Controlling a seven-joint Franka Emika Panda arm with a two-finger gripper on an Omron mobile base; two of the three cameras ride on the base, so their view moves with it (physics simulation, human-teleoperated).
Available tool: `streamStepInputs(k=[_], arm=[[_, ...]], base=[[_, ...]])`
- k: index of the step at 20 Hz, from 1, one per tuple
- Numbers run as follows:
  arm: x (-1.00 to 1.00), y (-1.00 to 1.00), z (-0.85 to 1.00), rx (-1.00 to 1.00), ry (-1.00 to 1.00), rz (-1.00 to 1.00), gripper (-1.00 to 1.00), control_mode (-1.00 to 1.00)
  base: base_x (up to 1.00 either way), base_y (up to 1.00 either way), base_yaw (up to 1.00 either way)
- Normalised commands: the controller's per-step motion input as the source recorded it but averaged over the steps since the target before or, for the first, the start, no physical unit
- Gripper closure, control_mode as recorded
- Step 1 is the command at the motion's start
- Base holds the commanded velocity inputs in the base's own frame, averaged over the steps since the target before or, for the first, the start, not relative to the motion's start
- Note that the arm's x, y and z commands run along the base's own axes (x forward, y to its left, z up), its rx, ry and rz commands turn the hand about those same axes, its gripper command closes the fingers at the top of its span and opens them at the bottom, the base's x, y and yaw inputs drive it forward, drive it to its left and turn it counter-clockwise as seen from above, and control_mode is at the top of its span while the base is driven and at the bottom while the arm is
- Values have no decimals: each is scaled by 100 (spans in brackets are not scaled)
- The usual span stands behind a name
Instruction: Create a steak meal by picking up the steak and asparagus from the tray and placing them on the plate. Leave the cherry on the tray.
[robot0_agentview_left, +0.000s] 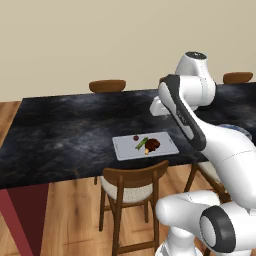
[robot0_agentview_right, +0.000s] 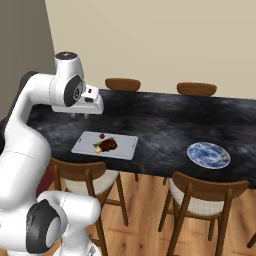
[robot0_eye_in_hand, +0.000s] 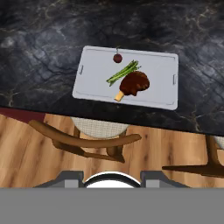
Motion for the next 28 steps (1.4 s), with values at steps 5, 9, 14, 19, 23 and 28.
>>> streamStepInputs(k=[5,9,14,19,23,28], arm=[[9,0,-19,0,0,0,-100,-100],[14,0,-27,0,0,0,-100,-100],[3,1,-53,0,0,0,-100,-100],[15,3,-64,0,0,-1,-100,-100],[20,0,-63,0,0,-3,-100,-100],[45,0,-61,0,5,-12,-100,-100]], base=[[0,0,0],[0,0,0],[0,0,0],[0,0,0],[0,0,0],[0,0,0]])
